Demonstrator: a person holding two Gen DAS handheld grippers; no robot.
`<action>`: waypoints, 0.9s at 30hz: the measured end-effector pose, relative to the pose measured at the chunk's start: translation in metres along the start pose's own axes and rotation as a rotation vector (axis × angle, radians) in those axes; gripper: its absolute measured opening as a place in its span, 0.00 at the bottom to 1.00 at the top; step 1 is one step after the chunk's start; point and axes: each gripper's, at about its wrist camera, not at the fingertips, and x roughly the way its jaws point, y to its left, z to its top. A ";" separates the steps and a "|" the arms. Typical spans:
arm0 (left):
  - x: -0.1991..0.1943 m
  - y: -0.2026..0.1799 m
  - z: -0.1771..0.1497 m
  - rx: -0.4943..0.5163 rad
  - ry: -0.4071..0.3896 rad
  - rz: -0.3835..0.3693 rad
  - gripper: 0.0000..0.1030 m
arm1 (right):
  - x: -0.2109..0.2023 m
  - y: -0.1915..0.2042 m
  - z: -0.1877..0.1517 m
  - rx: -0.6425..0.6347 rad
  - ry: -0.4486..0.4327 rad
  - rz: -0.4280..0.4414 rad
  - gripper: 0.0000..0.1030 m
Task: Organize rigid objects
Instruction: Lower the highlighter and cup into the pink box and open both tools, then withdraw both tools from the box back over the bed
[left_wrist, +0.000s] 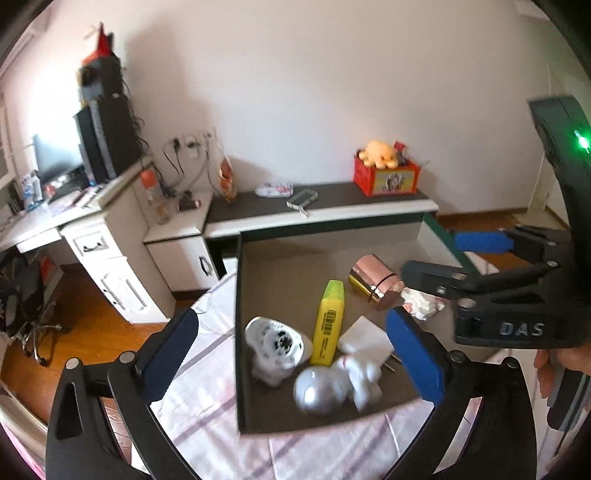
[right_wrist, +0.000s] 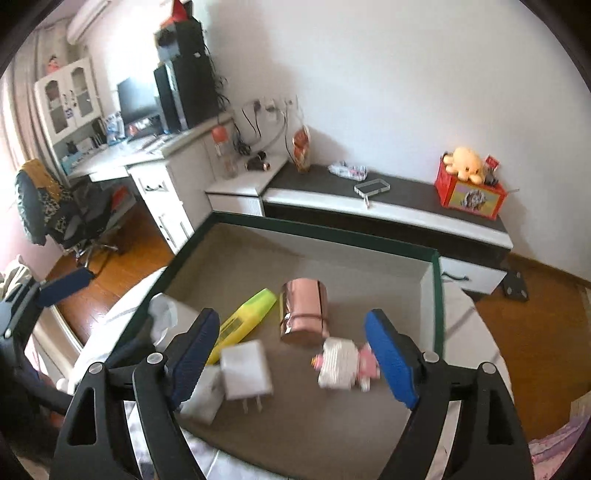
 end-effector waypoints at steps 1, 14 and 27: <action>-0.010 0.000 -0.003 -0.002 -0.015 0.004 1.00 | -0.014 0.003 -0.006 -0.005 -0.023 -0.006 0.83; -0.138 -0.014 -0.063 -0.022 -0.168 0.017 1.00 | -0.140 0.022 -0.092 0.014 -0.248 -0.086 1.00; -0.218 -0.029 -0.125 -0.055 -0.220 0.083 1.00 | -0.206 0.034 -0.172 0.056 -0.331 -0.153 1.00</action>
